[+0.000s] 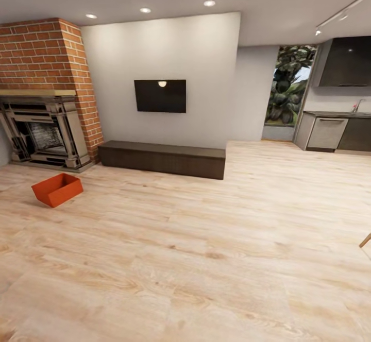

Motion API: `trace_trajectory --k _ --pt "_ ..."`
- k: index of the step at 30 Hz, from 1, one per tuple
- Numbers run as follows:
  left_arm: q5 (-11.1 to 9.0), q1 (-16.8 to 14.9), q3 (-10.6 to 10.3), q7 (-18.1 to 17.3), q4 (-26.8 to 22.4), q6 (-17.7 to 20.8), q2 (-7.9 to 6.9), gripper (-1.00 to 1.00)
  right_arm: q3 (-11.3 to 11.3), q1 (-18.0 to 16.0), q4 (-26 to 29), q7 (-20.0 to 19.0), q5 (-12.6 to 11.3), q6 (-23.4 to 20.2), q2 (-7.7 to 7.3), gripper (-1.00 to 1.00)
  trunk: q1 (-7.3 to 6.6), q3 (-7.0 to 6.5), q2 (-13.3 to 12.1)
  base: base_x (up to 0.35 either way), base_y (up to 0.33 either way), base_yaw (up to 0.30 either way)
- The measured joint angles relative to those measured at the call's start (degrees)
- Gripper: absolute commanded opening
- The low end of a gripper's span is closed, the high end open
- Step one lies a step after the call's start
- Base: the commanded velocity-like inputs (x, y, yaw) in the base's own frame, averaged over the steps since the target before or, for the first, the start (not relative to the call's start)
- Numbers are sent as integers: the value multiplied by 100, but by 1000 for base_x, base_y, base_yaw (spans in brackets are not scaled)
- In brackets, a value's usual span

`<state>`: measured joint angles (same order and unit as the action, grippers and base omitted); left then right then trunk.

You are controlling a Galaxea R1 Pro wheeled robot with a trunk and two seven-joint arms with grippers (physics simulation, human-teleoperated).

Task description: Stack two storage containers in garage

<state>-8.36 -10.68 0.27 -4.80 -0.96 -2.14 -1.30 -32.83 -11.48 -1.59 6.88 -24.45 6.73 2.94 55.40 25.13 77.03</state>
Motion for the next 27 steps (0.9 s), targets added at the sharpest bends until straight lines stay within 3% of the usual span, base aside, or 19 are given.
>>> trace_trajectory --k 27 --pt "0 1 0 3 0 0 0 100 0 2 0 0 0 0 5 100 0 0 0 318 0 0"
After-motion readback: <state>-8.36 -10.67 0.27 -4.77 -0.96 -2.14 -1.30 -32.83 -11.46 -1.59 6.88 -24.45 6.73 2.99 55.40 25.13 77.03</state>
